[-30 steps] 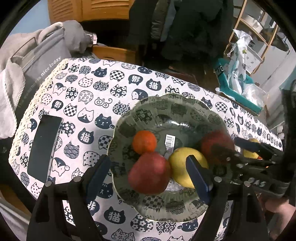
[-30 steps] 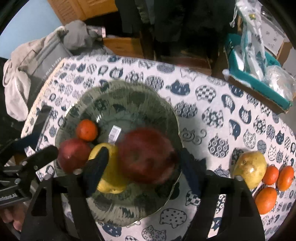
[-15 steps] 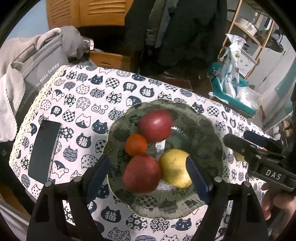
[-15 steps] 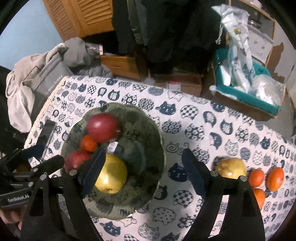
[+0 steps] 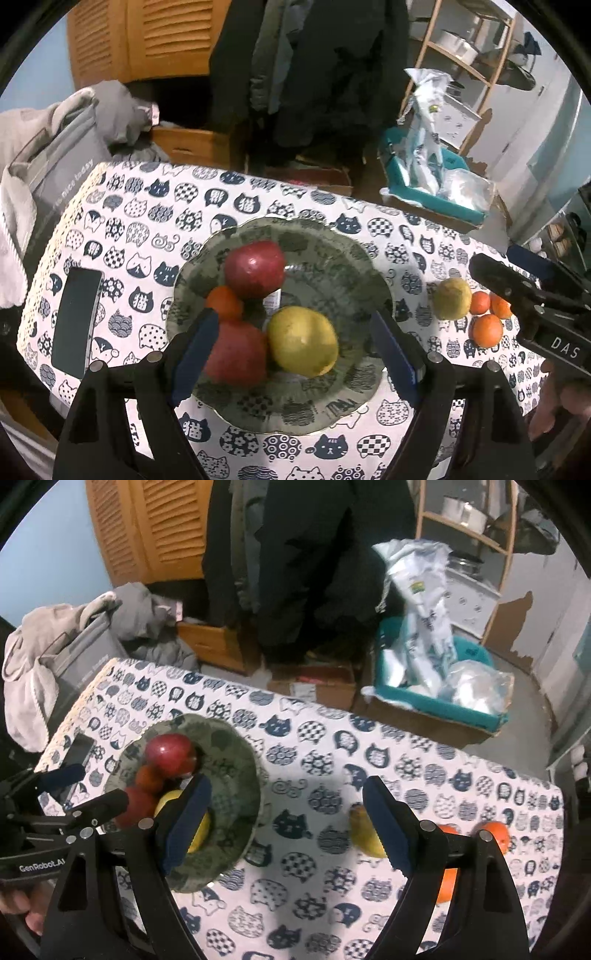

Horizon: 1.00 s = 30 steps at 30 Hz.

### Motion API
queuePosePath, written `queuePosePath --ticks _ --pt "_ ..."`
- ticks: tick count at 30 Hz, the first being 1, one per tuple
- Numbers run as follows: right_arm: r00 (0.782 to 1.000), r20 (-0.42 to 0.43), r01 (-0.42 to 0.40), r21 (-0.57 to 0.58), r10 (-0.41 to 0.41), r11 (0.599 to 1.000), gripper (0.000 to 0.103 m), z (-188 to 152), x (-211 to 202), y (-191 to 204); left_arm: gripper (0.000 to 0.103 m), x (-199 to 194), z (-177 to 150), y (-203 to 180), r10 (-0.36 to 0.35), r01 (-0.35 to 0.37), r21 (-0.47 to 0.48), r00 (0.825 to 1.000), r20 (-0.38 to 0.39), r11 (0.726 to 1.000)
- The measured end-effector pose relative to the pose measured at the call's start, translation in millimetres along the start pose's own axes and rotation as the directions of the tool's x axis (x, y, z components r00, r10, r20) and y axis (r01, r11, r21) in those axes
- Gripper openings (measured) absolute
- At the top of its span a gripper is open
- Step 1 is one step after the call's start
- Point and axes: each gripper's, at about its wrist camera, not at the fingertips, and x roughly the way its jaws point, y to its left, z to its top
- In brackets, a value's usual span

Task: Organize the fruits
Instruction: 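Withdraw both tools from the bowl toward the remaining pear and oranges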

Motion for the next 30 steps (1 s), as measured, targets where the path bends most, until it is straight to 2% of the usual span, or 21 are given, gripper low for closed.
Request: queuePosePath --ticks 13,23,30 --pt "0.996 0.061 0.058 0.034 -0.06 0.998 0.085 -16 -52 -38 0.086 -24 3 -39 -0.024 0.019 0.071 0.998 0.058 0.997" --pt "0.991 0.093 0.086 0.076 -0.093 0.993 0.085 -32 -85 -69 0.092 -45 4 -78 -0.041 0.024 0.141 0.992 0.117 0.99" --pt "0.989 0.084 0.108 0.128 -0.119 0.986 0.087 -44 -92 -97 0.092 -41 3 -108 -0.06 0.039 0.198 0.993 0.102 0.979"
